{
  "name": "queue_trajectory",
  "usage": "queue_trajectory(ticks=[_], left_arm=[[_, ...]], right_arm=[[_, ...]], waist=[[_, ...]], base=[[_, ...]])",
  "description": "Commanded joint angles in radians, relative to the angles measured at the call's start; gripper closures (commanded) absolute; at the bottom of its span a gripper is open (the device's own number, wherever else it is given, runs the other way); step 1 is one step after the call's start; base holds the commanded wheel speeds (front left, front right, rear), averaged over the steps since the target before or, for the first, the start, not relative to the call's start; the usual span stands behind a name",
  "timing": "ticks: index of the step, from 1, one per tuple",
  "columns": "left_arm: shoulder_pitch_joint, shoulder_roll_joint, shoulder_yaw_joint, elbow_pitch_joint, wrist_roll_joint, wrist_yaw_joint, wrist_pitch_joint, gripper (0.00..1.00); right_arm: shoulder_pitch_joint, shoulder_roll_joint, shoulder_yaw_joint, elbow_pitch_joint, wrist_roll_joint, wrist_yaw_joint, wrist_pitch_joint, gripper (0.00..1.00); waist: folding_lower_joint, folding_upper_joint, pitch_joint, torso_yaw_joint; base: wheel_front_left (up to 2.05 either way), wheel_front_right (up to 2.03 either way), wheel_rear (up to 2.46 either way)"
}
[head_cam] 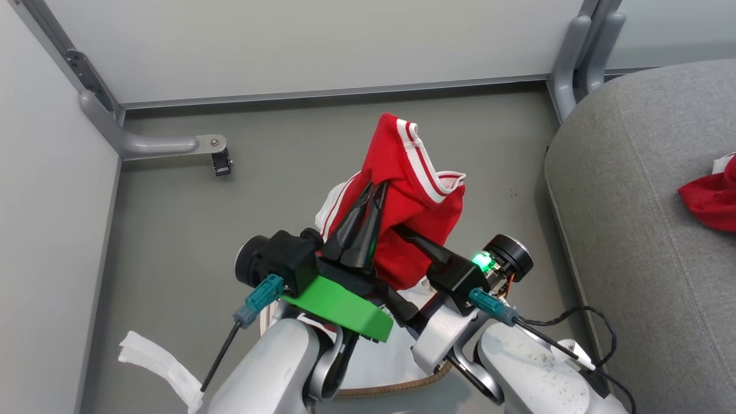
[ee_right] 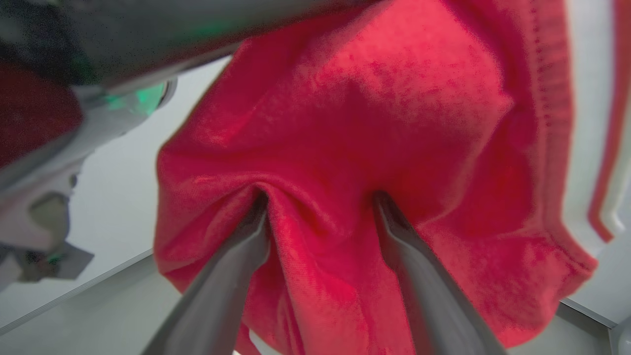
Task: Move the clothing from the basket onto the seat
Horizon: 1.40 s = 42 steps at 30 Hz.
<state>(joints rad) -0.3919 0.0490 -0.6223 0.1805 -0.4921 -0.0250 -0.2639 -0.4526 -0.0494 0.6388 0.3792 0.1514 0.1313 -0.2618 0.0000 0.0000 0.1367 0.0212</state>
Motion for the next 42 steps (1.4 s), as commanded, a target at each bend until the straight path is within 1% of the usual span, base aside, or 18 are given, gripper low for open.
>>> queue_trajectory(ticks=[1, 12, 13, 14, 15, 18, 22, 23, 24, 25, 34, 38, 42], left_arm=[[-0.018, 0.003, -0.012, -0.005, -0.006, 0.004, -0.001, 1.00], [-0.038, 0.003, -0.100, -0.024, -0.043, 0.001, -0.001, 1.00], [-0.037, 0.003, -0.108, -0.027, -0.050, 0.001, -0.001, 1.00], [-0.036, 0.003, -0.111, -0.028, -0.055, 0.002, -0.001, 1.00], [-0.037, 0.003, -0.114, -0.025, -0.055, 0.005, -0.001, 1.00], [-0.037, 0.003, -0.113, -0.014, -0.053, 0.012, -0.001, 1.00], [-0.026, 0.004, -0.090, 0.016, -0.041, 0.034, -0.001, 1.00], [-0.027, 0.003, -0.079, 0.022, -0.032, 0.037, -0.001, 0.62], [-0.024, 0.003, -0.072, 0.034, -0.027, 0.040, -0.001, 0.34], [-0.022, 0.003, -0.064, 0.039, -0.018, 0.041, 0.000, 0.00], [0.010, 0.004, 0.014, 0.077, 0.059, 0.025, 0.000, 0.00], [0.024, 0.004, 0.053, 0.096, 0.099, 0.010, 0.000, 0.00], [0.036, 0.003, 0.079, 0.115, 0.129, -0.011, 0.000, 0.00]], right_arm=[[-0.012, -0.005, 0.002, 0.018, -0.006, -0.001, -0.005, 0.00], [-0.057, -0.004, -0.002, 0.156, -0.028, -0.001, -0.005, 0.00], [-0.061, -0.004, -0.005, 0.165, -0.023, -0.001, -0.005, 0.05], [-0.062, -0.004, -0.009, 0.172, -0.011, -0.001, -0.005, 0.45], [-0.068, -0.005, -0.016, 0.178, -0.001, -0.001, -0.005, 1.00], [-0.075, -0.004, -0.028, 0.182, 0.022, -0.001, -0.005, 1.00], [-0.052, -0.004, -0.050, 0.162, 0.030, -0.001, -0.005, 1.00], [-0.042, -0.004, -0.058, 0.151, 0.034, -0.001, -0.005, 1.00], [-0.036, -0.005, -0.065, 0.141, 0.035, -0.001, -0.005, 1.00], [-0.028, -0.005, -0.075, 0.127, 0.031, -0.001, -0.005, 1.00], [0.035, -0.004, -0.194, -0.016, 0.027, -0.001, -0.005, 1.00], [0.048, -0.004, -0.231, -0.061, 0.037, -0.001, -0.005, 1.00], [0.058, -0.004, -0.264, -0.096, 0.049, -0.001, -0.005, 1.00]], waist=[[0.0000, 0.0000, 0.001, 0.007], [0.0000, 0.0000, -0.004, 0.034], [0.0000, 0.0000, -0.005, 0.038], [0.0000, 0.0000, -0.005, 0.040], [0.0000, 0.0000, -0.005, 0.042], [0.0000, 0.0000, -0.001, 0.044], [0.0000, 0.0000, 0.007, 0.028], [0.0000, 0.0000, 0.010, 0.020], [0.0000, 0.0000, 0.011, 0.012], [0.0000, 0.0000, 0.014, 0.002], [0.0000, 0.0000, 0.026, -0.107], [0.0000, 0.0000, 0.032, -0.178], [0.0000, 0.0000, 0.041, -0.265]], base=[[0.00, 0.00, 0.00], [0.00, 0.00, 0.00], [0.00, 0.00, 0.00], [0.00, 0.00, 0.00], [0.00, 0.00, 0.00], [0.00, 0.00, 0.00], [0.00, 0.00, 0.00], [0.00, 0.00, 0.00], [0.00, 0.00, 0.00], [0.00, 0.00, 0.00], [0.00, 0.00, 0.00], [0.00, 0.00, 0.00], [0.00, 0.00, 0.00]])
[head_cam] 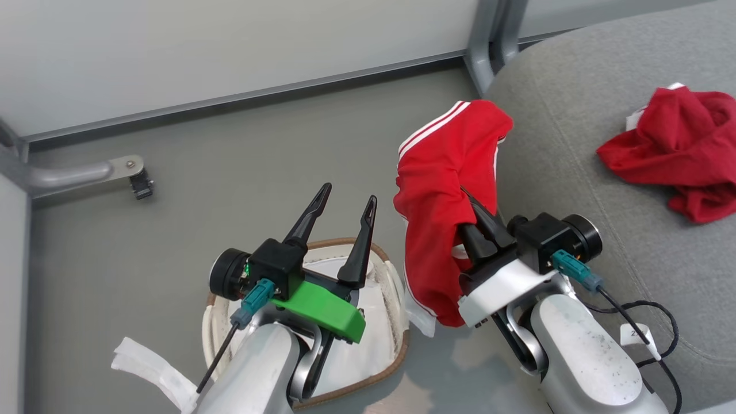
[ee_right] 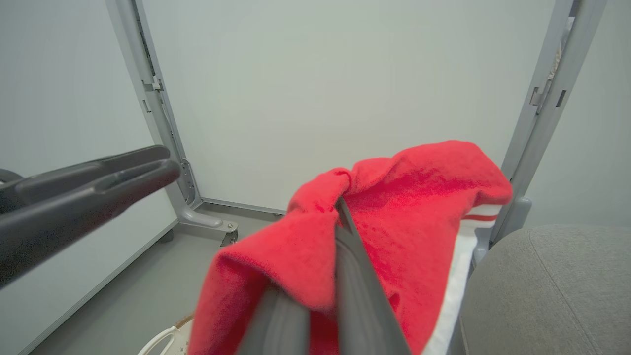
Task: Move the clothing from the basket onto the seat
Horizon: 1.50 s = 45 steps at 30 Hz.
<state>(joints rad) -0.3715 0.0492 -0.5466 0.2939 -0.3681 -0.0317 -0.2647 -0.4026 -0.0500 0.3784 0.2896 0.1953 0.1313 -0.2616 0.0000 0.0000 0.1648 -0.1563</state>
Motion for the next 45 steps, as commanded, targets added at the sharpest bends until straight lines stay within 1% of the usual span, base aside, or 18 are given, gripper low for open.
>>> queue_trajectory(ticks=[1, 8, 12, 15, 23, 25, 27, 29, 34, 37, 41, 45], left_arm=[[0.016, 0.004, 0.009, 0.004, 0.012, -0.008, 0.001, 0.00], [0.027, 0.004, 0.040, 0.020, 0.033, -0.027, 0.001, 0.00], [0.029, 0.004, 0.045, 0.033, 0.043, -0.038, 0.001, 0.00], [0.032, 0.004, 0.041, 0.043, 0.042, -0.044, 0.001, 0.00], [-0.026, 0.005, -0.022, 0.091, 0.030, -0.073, 0.001, 0.00], [-0.035, 0.005, -0.034, 0.102, 0.026, -0.076, 0.001, 0.00], [-0.041, 0.005, -0.040, 0.117, 0.022, -0.080, 0.001, 0.00], [-0.045, 0.005, -0.045, 0.132, 0.025, -0.082, 0.001, 0.00], [-0.052, 0.005, -0.031, 0.165, 0.048, -0.083, 0.001, 0.00], [-0.050, 0.005, 0.003, 0.175, 0.075, -0.074, 0.001, 0.00], [-0.037, 0.015, 0.043, 0.181, 0.117, -0.076, 0.001, 0.00], [-0.055, 0.015, 0.055, 0.183, 0.148, -0.081, 0.001, 0.00]], right_arm=[[0.009, -0.003, -0.011, -0.014, 0.007, -0.001, -0.005, 1.00], [0.029, -0.003, -0.050, -0.046, 0.038, -0.001, -0.005, 1.00], [0.046, -0.002, -0.079, -0.058, 0.052, -0.001, -0.005, 1.00], [0.050, -0.003, -0.097, -0.066, 0.047, -0.001, -0.005, 1.00], [0.064, -0.002, -0.197, -0.098, 0.017, -0.001, -0.005, 1.00], [0.067, -0.002, -0.214, -0.082, 0.031, -0.001, -0.005, 1.00], [0.044, -0.006, -0.229, -0.075, 0.028, -0.001, -0.005, 1.00], [0.005, -0.024, -0.239, -0.069, 0.027, -0.001, -0.005, 1.00], [-0.136, -0.116, -0.241, -0.057, 0.023, -0.001, -0.005, 1.00], [-0.264, -0.171, -0.264, -0.045, 0.033, -0.001, -0.005, 1.00], [-0.449, -0.239, -0.267, 0.004, 0.023, -0.001, -0.005, 1.00], [-0.592, -0.309, -0.310, 0.070, -0.003, -0.001, -0.005, 1.00]], waist=[[0.0000, 0.0000, 0.016, -0.107], [0.0000, 0.0000, 0.035, -0.267], [0.0000, 0.0000, 0.042, -0.340], [0.0000, 0.0000, 0.044, -0.380], [0.0000, 0.0000, 0.088, -0.398], [0.0000, 0.0000, 0.098, -0.400], [0.0000, 0.0000, 0.110, -0.402], [0.0000, 0.0000, 0.124, -0.403], [0.0000, 0.0000, 0.159, -0.401], [0.0000, 0.0000, 0.190, -0.400], [0.0000, 0.0000, 0.242, -0.397], [0.0000, 0.0000, 0.296, -0.356]], base=[[0.00, 0.00, 0.00], [0.00, 0.00, 0.00], [0.00, 0.00, 0.00], [0.00, 0.00, 0.00], [0.00, 0.00, 0.00], [0.00, 0.00, 0.00], [0.00, 0.00, 0.00], [0.00, 0.00, 0.00], [0.00, 0.00, 0.00], [0.00, 0.00, 0.00], [0.00, 0.00, 0.00], [0.00, 0.00, 0.00]])
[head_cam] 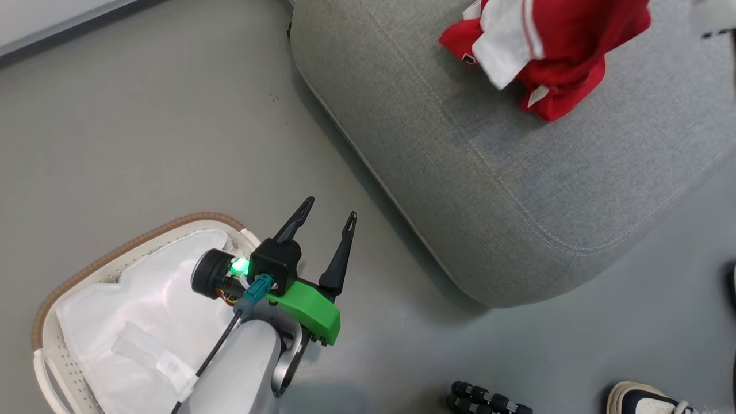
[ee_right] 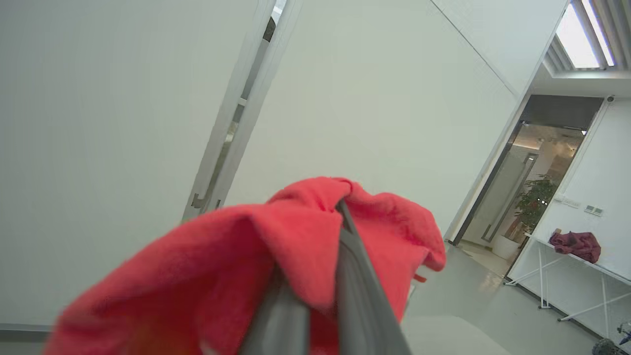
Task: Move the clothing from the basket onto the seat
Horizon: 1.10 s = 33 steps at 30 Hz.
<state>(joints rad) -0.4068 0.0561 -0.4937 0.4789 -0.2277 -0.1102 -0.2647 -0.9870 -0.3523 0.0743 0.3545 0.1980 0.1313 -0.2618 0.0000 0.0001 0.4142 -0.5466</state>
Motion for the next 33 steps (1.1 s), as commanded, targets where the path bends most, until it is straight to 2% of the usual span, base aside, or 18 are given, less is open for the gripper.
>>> queue_trajectory(ticks=[1, 6, 12, 18, 26, 27, 28, 29, 33], left_arm=[[-0.027, 0.007, 0.003, -0.002, 0.014, -0.004, 0.001, 0.00], [-0.055, 0.003, -0.001, -0.001, 0.033, -0.010, 0.001, 0.00], [-0.090, 0.000, 0.002, -0.003, 0.051, -0.012, 0.001, 0.00], [-0.108, -0.002, 0.015, -0.009, 0.065, -0.007, 0.001, 0.00], [-0.100, -0.003, 0.035, -0.017, 0.073, 0.005, 0.001, 0.00], [-0.101, -0.003, 0.038, -0.018, 0.074, 0.004, 0.001, 0.00], [-0.101, -0.003, 0.042, -0.019, 0.073, 0.004, 0.001, 0.00], [-0.101, -0.003, 0.046, -0.019, 0.071, 0.005, 0.001, 0.00], [-0.093, -0.004, 0.061, -0.021, 0.067, 0.010, 0.001, 0.00]], right_arm=[[-0.032, -0.020, -0.018, 0.023, -0.015, -0.001, -0.005, 1.00], [-0.119, -0.095, -0.122, 0.113, -0.077, -0.001, -0.005, 1.00], [-0.115, -0.125, -0.314, 0.258, -0.177, -0.001, -0.004, 1.00], [-0.069, -0.088, -0.500, 0.383, -0.262, -0.001, -0.004, 1.00], [0.012, 0.003, -0.557, 0.476, -0.292, -0.001, -0.004, 1.00], [0.023, 0.015, -0.571, 0.476, -0.283, -0.001, -0.004, 0.76], [0.034, 0.032, -0.585, 0.467, -0.273, -0.001, -0.004, 0.34], [0.047, 0.046, -0.588, 0.461, -0.268, -0.001, -0.004, 0.00], [0.122, 0.088, -0.606, 0.413, -0.220, -0.001, -0.003, 0.00]], waist=[[0.0000, -0.0001, 0.059, 0.045], [0.0000, -0.0001, 0.128, 0.110], [0.0000, -0.0001, 0.197, 0.175], [0.0000, -0.0001, 0.248, 0.227], [0.0000, -0.0001, 0.275, 0.254], [0.0000, -0.0001, 0.274, 0.256], [0.0000, -0.0001, 0.272, 0.259], [0.0000, -0.0001, 0.269, 0.261], [0.0000, -0.0001, 0.249, 0.260]], base=[[0.00, 0.00, 0.00], [0.00, 0.00, 0.00], [0.00, 0.00, 0.00], [0.00, 0.00, 0.00], [0.00, 0.00, 0.00], [0.00, 0.00, 0.00], [0.00, 0.00, 0.00], [0.00, 0.00, 0.00], [0.00, 0.00, 0.00]])
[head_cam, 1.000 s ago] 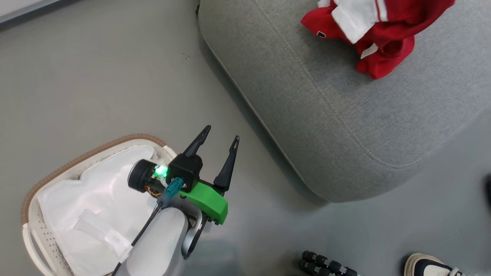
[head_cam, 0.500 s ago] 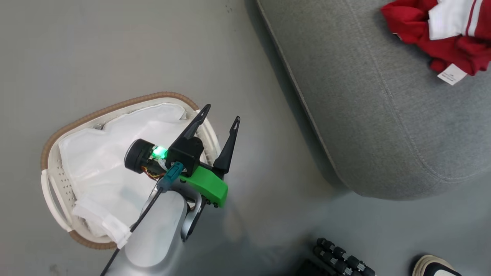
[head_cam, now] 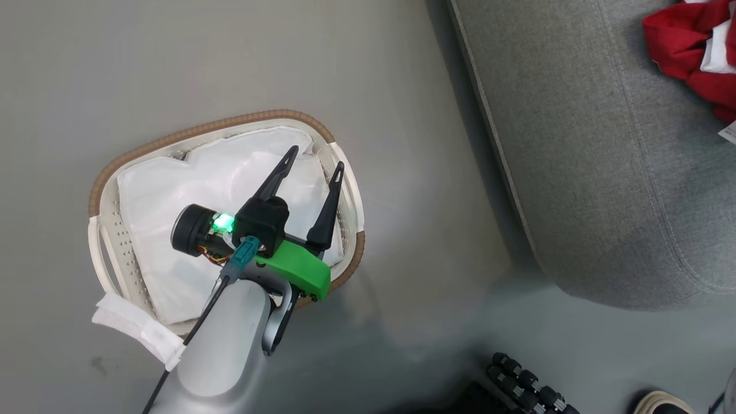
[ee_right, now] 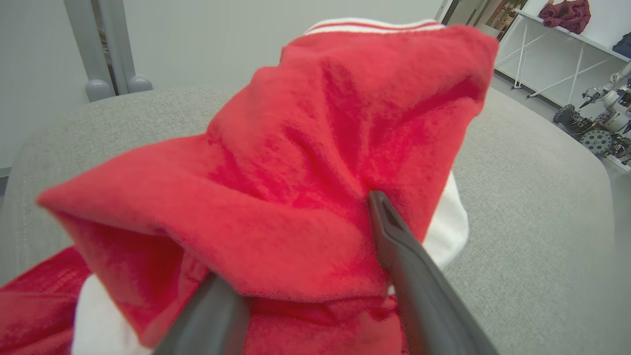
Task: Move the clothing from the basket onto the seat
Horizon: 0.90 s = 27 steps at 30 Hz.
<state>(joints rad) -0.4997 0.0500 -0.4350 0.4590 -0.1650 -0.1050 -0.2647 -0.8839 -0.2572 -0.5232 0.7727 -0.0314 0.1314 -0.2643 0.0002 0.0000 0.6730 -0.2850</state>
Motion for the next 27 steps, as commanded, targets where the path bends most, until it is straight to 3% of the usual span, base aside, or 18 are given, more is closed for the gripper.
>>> queue_trajectory(ticks=[1, 7, 12, 19, 27], left_arm=[[0.001, 0.002, 0.005, -0.001, 0.004, 0.005, 0.001, 0.00], [0.033, 0.003, 0.036, -0.012, -0.019, 0.018, 0.001, 0.00], [0.068, 0.003, 0.072, -0.018, -0.014, 0.027, 0.001, 0.00], [0.121, 0.003, 0.137, -0.030, 0.005, 0.056, 0.001, 0.00], [0.188, 0.003, 0.208, -0.055, -0.032, 0.104, 0.001, 0.00]], right_arm=[[0.041, 0.001, -0.014, -0.027, 0.021, -0.001, 0.000, 0.00], [0.219, 0.068, -0.005, -0.191, 0.108, -0.001, 0.000, 0.00], [0.333, 0.103, 0.038, -0.258, 0.131, -0.001, 0.000, 0.00], [0.454, 0.143, 0.170, -0.338, 0.147, -0.001, 0.000, 0.00], [0.484, 0.181, 0.355, -0.381, 0.151, -0.001, 0.000, 0.00]], waist=[[-0.0002, 0.0000, -0.019, -0.001], [-0.0002, 0.0000, -0.098, -0.002], [-0.0002, 0.0000, -0.160, 0.004], [-0.0002, 0.0000, -0.240, 0.043], [-0.0002, 0.0000, -0.320, 0.122]], base=[[0.00, 0.00, 0.00], [0.00, 0.00, 0.00], [0.00, 0.00, 0.00], [0.00, 0.00, 0.00], [0.00, 0.00, 0.00]])
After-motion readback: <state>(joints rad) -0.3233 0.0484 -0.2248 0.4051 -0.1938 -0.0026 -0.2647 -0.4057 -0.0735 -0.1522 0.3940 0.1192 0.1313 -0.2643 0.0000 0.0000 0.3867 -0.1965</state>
